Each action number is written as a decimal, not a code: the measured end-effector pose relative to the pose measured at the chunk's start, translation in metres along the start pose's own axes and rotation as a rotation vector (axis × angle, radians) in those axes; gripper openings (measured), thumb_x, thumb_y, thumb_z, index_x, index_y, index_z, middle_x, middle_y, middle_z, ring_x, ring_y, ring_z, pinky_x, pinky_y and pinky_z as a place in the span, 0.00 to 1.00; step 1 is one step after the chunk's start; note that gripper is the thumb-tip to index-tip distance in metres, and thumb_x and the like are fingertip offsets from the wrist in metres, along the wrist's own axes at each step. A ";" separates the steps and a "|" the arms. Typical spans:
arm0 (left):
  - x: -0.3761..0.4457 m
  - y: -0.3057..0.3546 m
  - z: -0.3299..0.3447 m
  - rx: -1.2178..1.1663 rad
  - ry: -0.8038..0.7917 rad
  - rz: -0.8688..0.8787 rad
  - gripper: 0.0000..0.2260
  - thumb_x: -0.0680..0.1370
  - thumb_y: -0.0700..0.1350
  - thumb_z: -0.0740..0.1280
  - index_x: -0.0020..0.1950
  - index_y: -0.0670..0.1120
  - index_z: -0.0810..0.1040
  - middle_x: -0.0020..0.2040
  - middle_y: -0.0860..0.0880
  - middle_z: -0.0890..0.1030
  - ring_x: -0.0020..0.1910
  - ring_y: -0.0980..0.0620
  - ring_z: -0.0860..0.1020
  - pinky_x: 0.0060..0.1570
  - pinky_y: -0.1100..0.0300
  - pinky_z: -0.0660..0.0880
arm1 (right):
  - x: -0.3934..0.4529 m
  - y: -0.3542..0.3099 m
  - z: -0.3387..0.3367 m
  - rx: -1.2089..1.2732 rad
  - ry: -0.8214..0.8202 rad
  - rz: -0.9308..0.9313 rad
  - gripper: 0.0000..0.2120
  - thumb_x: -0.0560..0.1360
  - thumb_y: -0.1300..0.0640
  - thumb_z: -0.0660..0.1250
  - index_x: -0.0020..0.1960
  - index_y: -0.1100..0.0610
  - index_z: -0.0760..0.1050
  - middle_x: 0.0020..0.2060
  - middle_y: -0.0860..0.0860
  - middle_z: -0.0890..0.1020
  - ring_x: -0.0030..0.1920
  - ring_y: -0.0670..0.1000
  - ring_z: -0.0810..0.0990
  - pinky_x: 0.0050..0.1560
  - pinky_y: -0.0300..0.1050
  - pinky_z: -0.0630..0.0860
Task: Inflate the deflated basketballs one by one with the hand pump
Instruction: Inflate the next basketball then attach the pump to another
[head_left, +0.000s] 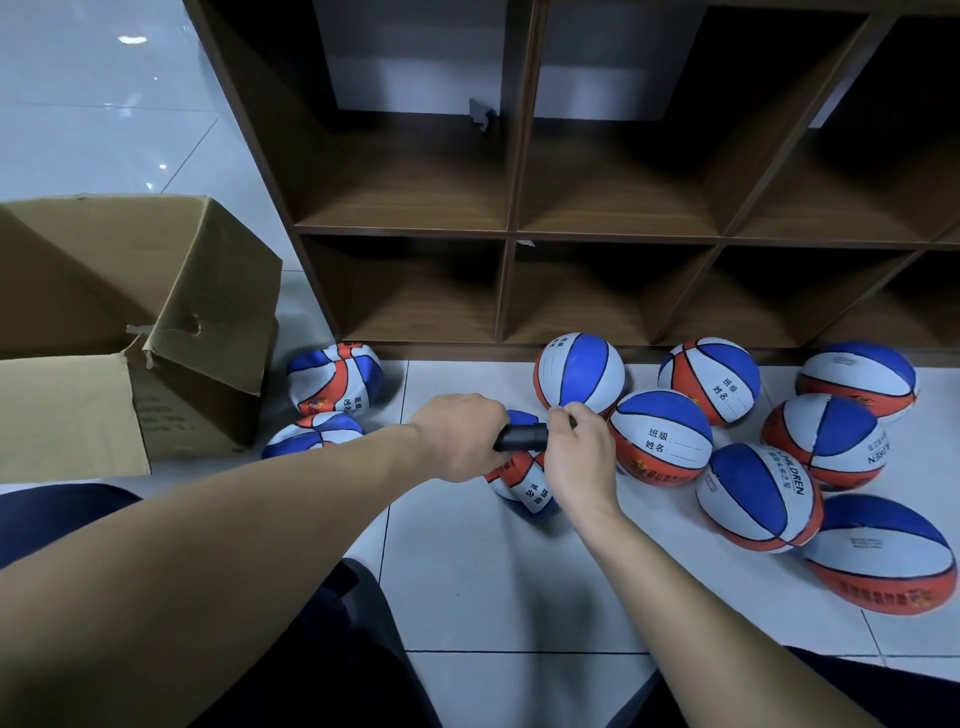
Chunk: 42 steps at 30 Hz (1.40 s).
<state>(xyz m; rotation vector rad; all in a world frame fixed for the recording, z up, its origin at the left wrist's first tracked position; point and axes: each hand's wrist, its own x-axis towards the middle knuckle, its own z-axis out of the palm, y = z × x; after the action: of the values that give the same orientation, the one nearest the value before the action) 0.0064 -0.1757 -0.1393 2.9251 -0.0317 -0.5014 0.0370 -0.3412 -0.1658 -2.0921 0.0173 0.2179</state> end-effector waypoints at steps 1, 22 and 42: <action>0.000 -0.001 0.000 -0.004 0.001 0.007 0.11 0.82 0.55 0.66 0.47 0.49 0.77 0.39 0.50 0.78 0.37 0.46 0.76 0.31 0.56 0.65 | 0.001 -0.001 -0.002 -0.006 -0.007 -0.011 0.16 0.83 0.56 0.61 0.37 0.57 0.67 0.31 0.50 0.70 0.36 0.53 0.69 0.39 0.53 0.67; 0.002 -0.031 0.004 -0.016 0.025 -0.033 0.09 0.81 0.55 0.67 0.44 0.54 0.75 0.38 0.53 0.79 0.39 0.47 0.79 0.37 0.55 0.71 | 0.026 0.006 -0.034 0.054 0.146 0.077 0.15 0.79 0.59 0.62 0.34 0.56 0.63 0.29 0.50 0.66 0.34 0.54 0.63 0.36 0.53 0.62; 0.002 -0.001 0.003 -0.034 0.045 0.029 0.09 0.81 0.54 0.66 0.47 0.50 0.77 0.39 0.50 0.78 0.40 0.45 0.78 0.35 0.55 0.67 | 0.002 -0.004 -0.003 0.014 0.022 0.009 0.16 0.83 0.56 0.61 0.36 0.56 0.67 0.30 0.48 0.70 0.35 0.52 0.68 0.38 0.52 0.67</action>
<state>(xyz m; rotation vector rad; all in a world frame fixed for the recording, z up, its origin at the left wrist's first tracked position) 0.0071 -0.1755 -0.1426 2.8971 -0.0591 -0.4277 0.0393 -0.3416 -0.1613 -2.0813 0.0414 0.1998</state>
